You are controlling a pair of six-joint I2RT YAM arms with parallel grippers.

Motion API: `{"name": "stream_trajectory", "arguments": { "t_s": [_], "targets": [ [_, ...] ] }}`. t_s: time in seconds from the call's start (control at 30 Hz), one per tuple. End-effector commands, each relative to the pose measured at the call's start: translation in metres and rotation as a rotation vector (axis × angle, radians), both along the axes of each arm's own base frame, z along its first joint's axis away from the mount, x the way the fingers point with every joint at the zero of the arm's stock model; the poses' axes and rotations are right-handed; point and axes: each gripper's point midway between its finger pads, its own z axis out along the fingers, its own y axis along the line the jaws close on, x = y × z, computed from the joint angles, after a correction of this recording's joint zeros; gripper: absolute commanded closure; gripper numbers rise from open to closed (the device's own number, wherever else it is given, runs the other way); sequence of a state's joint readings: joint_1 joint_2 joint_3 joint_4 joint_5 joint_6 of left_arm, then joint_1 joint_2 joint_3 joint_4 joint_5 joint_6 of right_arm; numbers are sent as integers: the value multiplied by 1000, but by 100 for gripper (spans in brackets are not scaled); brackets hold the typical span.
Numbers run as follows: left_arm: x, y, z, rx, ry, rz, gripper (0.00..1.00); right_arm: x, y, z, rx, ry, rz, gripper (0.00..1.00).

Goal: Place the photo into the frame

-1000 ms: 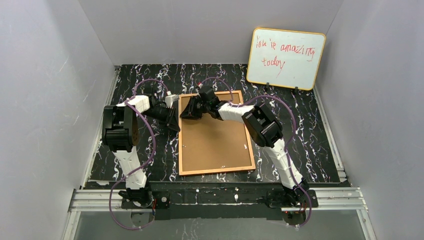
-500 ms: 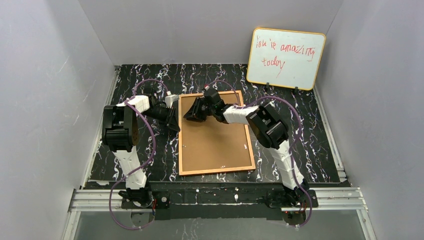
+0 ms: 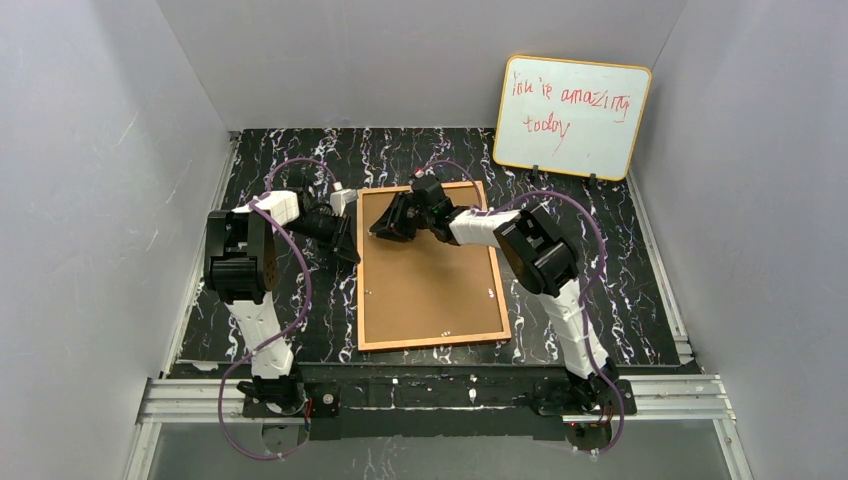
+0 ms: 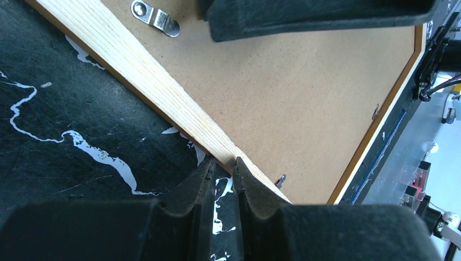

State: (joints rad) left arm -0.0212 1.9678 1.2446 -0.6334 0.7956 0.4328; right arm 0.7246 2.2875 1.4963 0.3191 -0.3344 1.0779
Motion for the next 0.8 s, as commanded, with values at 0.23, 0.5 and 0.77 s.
{"name": "stream_trajectory", "arguments": {
  "t_s": [0.23, 0.5, 0.77],
  "targets": [
    [-11, 17, -47, 151, 9, -72, 97, 8, 21, -13, -74, -51, 21, 61],
    [-11, 17, -47, 151, 8, -73, 97, 6, 27, -20, -74, -39, 29, 63],
    [-10, 17, -46, 148, 7, -70, 97, -3, 33, -27, -83, 1, -4, 65]
  ]
}}
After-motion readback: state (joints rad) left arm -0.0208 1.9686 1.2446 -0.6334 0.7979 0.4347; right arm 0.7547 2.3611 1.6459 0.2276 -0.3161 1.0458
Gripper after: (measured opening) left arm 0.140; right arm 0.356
